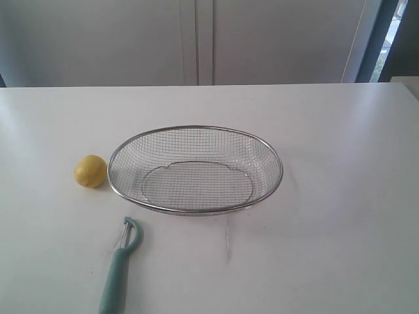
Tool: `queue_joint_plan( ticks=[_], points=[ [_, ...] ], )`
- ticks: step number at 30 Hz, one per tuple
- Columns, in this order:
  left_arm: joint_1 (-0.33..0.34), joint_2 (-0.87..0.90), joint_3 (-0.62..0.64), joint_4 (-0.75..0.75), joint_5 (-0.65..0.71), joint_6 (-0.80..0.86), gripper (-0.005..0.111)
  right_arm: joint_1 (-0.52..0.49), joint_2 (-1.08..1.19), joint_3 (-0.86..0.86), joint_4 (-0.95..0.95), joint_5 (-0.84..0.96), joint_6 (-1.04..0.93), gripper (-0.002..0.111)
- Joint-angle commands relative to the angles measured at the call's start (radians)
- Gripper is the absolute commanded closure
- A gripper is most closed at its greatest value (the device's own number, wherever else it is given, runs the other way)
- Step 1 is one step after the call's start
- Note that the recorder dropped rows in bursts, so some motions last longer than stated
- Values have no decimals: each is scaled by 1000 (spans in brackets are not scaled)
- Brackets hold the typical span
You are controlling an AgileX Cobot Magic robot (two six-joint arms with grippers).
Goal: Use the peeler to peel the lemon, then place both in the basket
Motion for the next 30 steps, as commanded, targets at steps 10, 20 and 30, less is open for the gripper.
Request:
queue_joint_plan(
  ticks=[10, 20, 30],
  points=[
    [4, -4, 7, -4, 4, -5, 107, 4, 256, -22, 90, 112, 1, 108],
    [4, -4, 7, -4, 4, -5, 107, 4, 405, -92, 92, 114, 1, 108],
    [4, -4, 7, -4, 4, -5, 107, 4, 551, -151, 137, 184, -23, 108]
  ],
)
